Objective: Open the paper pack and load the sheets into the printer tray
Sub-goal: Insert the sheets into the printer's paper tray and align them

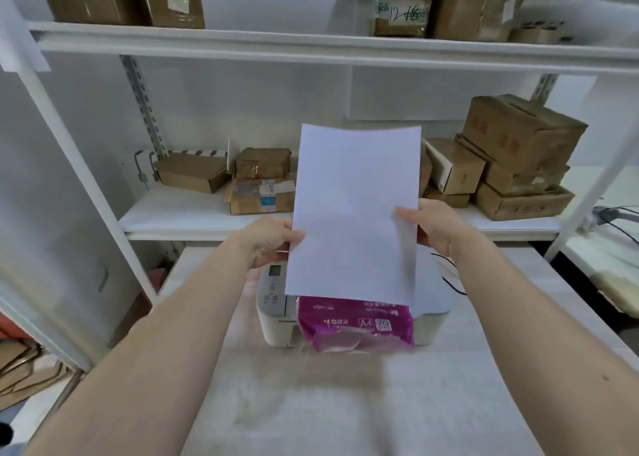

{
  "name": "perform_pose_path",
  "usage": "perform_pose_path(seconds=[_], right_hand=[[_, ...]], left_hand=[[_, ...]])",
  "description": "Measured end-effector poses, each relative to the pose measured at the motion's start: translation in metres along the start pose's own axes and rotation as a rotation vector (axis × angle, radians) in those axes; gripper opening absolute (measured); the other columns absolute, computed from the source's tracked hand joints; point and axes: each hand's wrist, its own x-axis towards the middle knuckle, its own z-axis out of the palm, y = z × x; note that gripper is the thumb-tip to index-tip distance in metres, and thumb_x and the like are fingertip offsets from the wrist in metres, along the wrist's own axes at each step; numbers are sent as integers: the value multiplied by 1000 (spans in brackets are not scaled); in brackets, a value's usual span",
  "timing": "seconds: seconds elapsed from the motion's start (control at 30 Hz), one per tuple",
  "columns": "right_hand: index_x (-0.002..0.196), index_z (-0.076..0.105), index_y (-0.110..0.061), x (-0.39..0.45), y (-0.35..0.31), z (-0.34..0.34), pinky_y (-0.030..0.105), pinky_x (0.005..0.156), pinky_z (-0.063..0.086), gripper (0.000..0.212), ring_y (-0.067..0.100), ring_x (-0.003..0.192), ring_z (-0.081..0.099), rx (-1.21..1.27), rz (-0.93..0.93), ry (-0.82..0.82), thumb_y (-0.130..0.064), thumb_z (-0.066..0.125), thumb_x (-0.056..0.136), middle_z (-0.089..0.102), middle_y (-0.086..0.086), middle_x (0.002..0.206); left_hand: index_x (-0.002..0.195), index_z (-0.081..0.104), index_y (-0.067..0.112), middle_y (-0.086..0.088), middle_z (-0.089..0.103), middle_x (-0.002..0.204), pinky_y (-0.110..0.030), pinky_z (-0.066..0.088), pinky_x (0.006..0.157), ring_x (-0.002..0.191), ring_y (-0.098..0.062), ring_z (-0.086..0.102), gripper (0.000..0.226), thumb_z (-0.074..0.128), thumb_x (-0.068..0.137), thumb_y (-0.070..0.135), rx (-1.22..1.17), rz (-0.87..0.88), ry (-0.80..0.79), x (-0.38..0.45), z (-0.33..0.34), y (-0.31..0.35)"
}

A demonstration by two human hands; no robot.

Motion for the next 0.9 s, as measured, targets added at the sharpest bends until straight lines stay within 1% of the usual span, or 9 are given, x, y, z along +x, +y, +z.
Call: perform_pose_path(seconds=[0.1,0.2,0.27,0.37,0.43,0.53,0.7,0.8,0.9], right_hand=[[91,67,-17,30,7,-8,29,71,56,11,15,79,67,59,-90,19,-12,57,94,71,2,92],[95,68,-14,53,23,-8,23,68,57,15,5,69,70,109,-160,-15,-7,55,94,75,-7,80],[94,69,-14,67,36,-9,26,75,55,17,8,73,69,122,-171,-33,-7,54,94,75,-5,81],[101,69,-8,83,47,-14,29,81,53,17,13,78,67,146,-158,-47,-5,54,94,72,3,90],[98,70,-12,93,52,-20,28,81,55,18,12,79,69,159,-147,-76,-4,55,94,74,1,90],[94,71,-17,104,57,-25,25,82,56,20,11,82,70,179,-133,-101,-4,56,93,76,-4,88],[95,72,-17,113,60,-25,26,82,56,21,12,83,70,246,-135,-122,-3,56,92,77,-3,89],[98,71,-17,113,74,-20,27,83,55,20,12,86,70,228,-93,-151,-4,58,91,76,-3,92],[100,71,-16,112,93,-12,28,85,54,19,19,95,68,223,-33,-151,-3,60,89,76,-1,93]], left_hand=[[104,63,-1,-14,71,104,-31,56,75,89,-22,68,22,56,85,-8,-25,49,87,28,16,-2],[114,61,-1,-15,70,106,-36,55,81,90,-25,67,28,57,86,-5,-144,90,179,54,32,-3],[115,61,-2,-16,69,107,-38,53,86,90,-27,67,27,58,89,-1,-210,109,233,71,39,-3],[97,65,9,-9,71,97,-36,52,86,88,-23,67,10,59,91,4,-179,131,258,87,44,-2],[87,66,17,-4,72,92,-36,53,86,89,-23,68,11,60,91,8,-129,139,270,98,44,-2],[84,67,20,-3,72,90,-35,52,85,89,-23,68,12,62,90,11,-79,163,281,110,42,-2],[95,70,18,-9,74,105,-40,51,95,101,-27,67,10,66,87,14,-77,148,237,116,35,-2],[106,71,13,-9,73,111,-45,49,99,109,-30,65,30,76,77,16,-87,89,207,115,32,-13],[112,68,8,-13,71,114,-39,51,95,105,-29,66,35,76,78,16,-133,71,214,115,39,-24]])
